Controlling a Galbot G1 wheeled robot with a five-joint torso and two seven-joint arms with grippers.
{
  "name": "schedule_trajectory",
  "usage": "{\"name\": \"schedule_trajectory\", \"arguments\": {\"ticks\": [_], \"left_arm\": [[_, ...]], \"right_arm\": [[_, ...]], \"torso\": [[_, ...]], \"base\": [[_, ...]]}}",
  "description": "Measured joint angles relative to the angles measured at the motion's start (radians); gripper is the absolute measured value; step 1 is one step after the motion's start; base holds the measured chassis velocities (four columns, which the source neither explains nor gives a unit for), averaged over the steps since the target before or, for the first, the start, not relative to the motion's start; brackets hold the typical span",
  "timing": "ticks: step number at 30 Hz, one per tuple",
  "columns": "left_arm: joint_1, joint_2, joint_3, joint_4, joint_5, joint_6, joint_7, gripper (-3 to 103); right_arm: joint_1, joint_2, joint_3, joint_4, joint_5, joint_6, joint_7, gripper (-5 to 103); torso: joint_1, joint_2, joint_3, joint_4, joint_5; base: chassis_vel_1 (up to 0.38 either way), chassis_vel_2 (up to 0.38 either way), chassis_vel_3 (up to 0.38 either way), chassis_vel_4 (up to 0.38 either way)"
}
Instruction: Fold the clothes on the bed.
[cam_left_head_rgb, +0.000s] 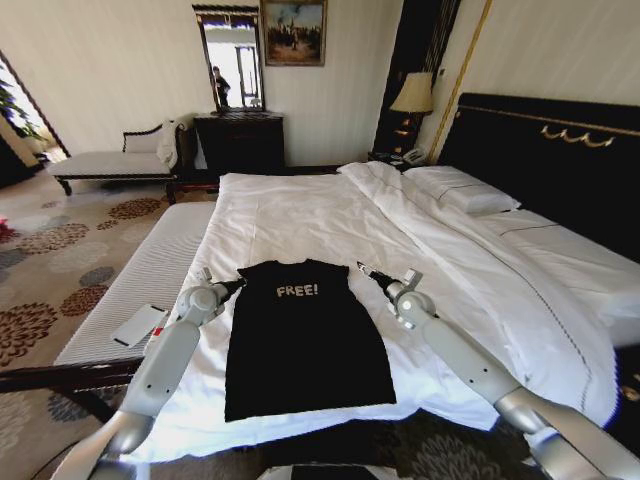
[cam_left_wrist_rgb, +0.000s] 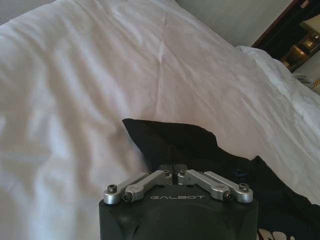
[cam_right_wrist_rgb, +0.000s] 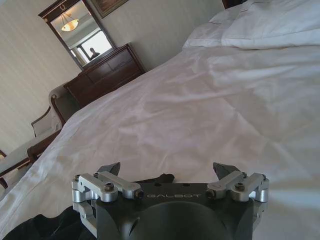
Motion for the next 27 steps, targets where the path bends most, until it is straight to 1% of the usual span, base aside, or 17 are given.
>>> {"name": "schedule_trajectory", "arguments": {"ticks": [4,5,6,7,8,10,12,26,27], "left_arm": [[0.000,0.002,-0.006,0.000,-0.003,0.000,-0.003,0],[0.000,0.002,-0.006,-0.001,-0.004,0.000,-0.004,-3],[0.000,0.002,-0.006,-0.001,-0.004,0.000,-0.004,-3],[0.000,0.002,-0.006,-0.003,-0.006,0.000,-0.004,1],[0.001,0.002,-0.006,-0.004,-0.008,0.000,-0.004,9],[0.003,-0.001,-0.006,-0.007,-0.009,0.000,-0.004,3],[0.003,-0.002,-0.007,-0.008,-0.010,0.000,-0.004,1],[0.003,-0.002,-0.010,-0.016,-0.017,0.001,-0.007,0],[0.002,-0.002,-0.010,-0.016,-0.017,0.001,-0.009,-3]], "right_arm": [[-0.001,-0.001,0.000,0.002,-0.001,0.000,0.000,100],[-0.001,-0.002,0.000,0.003,-0.001,0.000,0.000,100],[-0.001,-0.002,0.000,0.003,-0.001,0.000,0.000,100],[-0.001,-0.002,0.000,0.004,-0.001,0.000,0.000,100],[0.000,-0.002,0.000,0.005,-0.001,0.000,0.000,100],[0.000,-0.002,0.000,0.007,-0.001,0.000,0.000,100],[-0.001,-0.002,0.000,0.008,-0.001,0.000,0.000,100],[-0.013,-0.007,0.011,0.014,-0.003,0.001,0.000,100],[-0.013,-0.007,0.011,0.014,-0.003,0.001,0.001,100]], "torso": [[0.000,0.000,0.000,0.0000,0.0000],[0.000,0.000,0.000,0.0000,0.0000],[0.000,0.000,0.000,0.0000,0.0000],[0.000,0.000,0.000,0.0000,0.0000],[0.000,0.000,0.000,0.0000,0.0000],[0.000,0.000,0.000,0.0001,0.0000],[0.000,0.000,0.000,0.0001,0.0000],[0.000,0.000,0.000,0.0000,0.0000],[0.000,0.000,0.000,0.0000,0.0000]], "base": [[0.000,0.000,0.000,0.000],[0.000,0.000,0.000,0.000],[0.000,0.000,0.000,0.000],[0.000,0.000,0.000,0.000],[0.000,0.000,0.000,0.000],[0.000,0.000,0.000,0.000],[0.000,0.000,0.000,0.000],[0.000,0.000,0.000,0.000],[0.000,0.000,0.000,0.000]]}}
